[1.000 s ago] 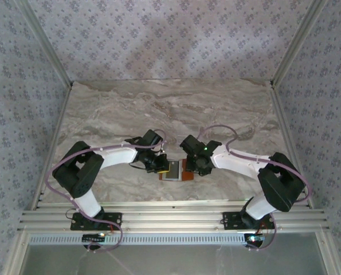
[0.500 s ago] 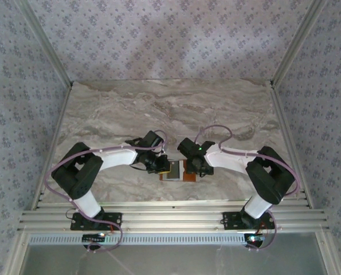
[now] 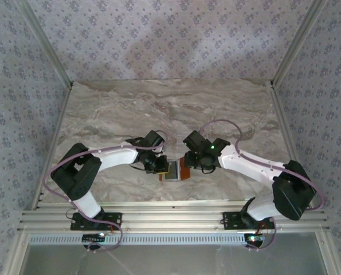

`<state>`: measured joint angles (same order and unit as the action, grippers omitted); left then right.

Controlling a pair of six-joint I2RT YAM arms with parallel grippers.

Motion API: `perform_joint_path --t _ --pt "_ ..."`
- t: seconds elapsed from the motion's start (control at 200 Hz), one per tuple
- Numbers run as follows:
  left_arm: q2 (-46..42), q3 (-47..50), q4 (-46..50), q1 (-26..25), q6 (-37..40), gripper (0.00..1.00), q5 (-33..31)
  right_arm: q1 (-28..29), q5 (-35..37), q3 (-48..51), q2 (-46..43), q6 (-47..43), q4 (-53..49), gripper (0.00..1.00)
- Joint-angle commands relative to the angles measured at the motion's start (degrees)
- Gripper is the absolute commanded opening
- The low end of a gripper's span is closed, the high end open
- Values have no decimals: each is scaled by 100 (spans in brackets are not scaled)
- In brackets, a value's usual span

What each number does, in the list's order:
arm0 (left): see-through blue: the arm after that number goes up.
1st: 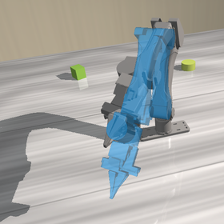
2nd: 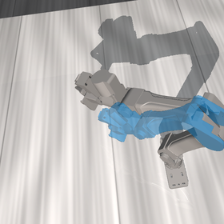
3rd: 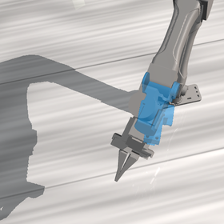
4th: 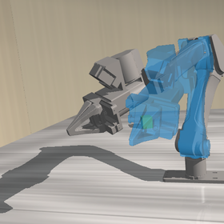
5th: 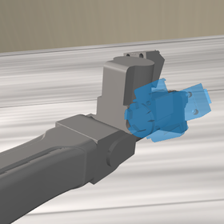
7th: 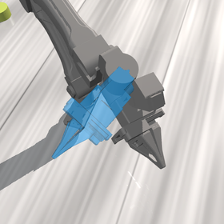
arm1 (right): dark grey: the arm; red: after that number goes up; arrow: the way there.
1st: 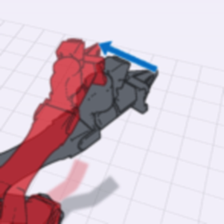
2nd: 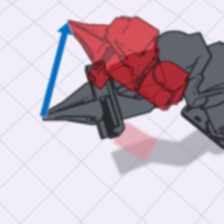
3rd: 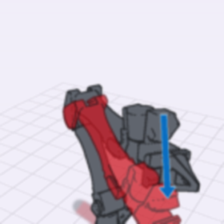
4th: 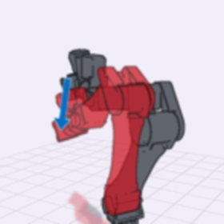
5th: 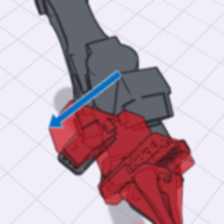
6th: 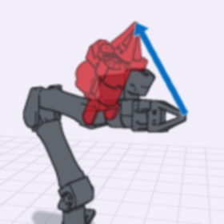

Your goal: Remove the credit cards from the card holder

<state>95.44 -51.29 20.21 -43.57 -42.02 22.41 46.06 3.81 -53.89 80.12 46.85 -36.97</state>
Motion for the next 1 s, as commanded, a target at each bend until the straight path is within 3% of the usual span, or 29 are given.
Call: perform_joint_path --t 0.0,0.1,0.26,0.645,0.994 --pt "-60 -31 468 -33 107 15 -195 -38 -343 -205 -164 -9 227 50" --pt "-67 -5 458 -33 117 15 -189 -45 -695 -231 -169 -6 715 39" --pt "-45 -22 467 -33 139 15 -185 -78 -1560 -260 223 189 1216 30" --pt "-17 -97 511 -37 172 15 -215 -282 -1610 -190 648 -148 820 28" --pt "91 -330 673 -36 386 17 -413 -633 -2787 602 993 -31 2454 27"
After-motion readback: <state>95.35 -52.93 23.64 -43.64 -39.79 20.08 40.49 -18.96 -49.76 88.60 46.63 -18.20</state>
